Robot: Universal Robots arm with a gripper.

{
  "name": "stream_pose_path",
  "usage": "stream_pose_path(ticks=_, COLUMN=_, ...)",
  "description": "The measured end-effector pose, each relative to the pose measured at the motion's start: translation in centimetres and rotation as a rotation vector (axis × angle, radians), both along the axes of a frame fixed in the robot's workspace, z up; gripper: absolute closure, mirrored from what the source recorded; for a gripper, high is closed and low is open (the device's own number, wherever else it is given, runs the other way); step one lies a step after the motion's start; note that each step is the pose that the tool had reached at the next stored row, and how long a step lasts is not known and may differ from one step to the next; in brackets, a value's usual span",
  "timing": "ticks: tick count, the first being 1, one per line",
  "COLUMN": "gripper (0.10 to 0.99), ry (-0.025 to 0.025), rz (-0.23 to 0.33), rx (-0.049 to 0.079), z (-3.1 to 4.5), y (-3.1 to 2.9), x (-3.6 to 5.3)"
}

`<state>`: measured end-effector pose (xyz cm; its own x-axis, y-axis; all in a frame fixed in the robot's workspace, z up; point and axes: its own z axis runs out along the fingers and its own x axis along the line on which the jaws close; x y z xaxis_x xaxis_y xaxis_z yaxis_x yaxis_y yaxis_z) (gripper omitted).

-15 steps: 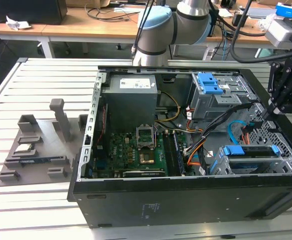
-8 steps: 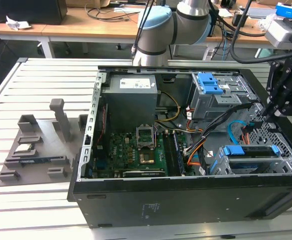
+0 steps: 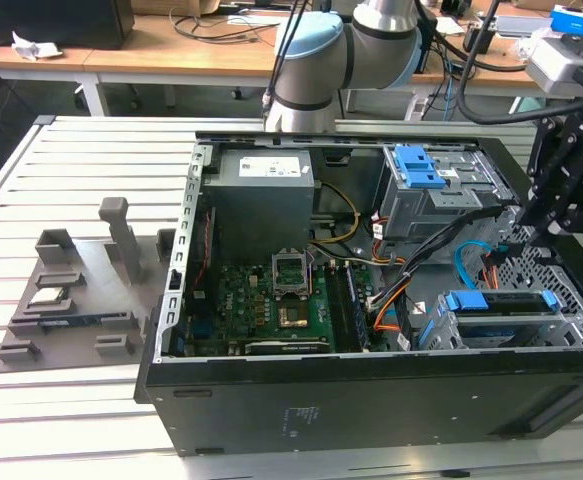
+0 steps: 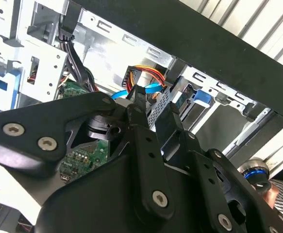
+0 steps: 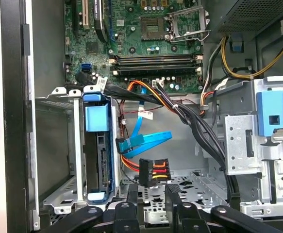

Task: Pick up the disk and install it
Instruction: 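Insert the first disk wire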

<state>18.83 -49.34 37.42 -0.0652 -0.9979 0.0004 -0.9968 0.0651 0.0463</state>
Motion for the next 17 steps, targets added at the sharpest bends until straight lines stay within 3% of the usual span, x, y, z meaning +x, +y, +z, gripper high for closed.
stream_pose_path(ticks=10, gripper=0.725, ry=0.0000, rz=0.000, rx=0.000, z=-0.33, y=0.17, x=-0.18)
stream_pose_path(ticks=17, gripper=0.725, ry=0.0000, rz=0.000, rx=0.000, z=-1.15, y=0.17, x=-0.18)
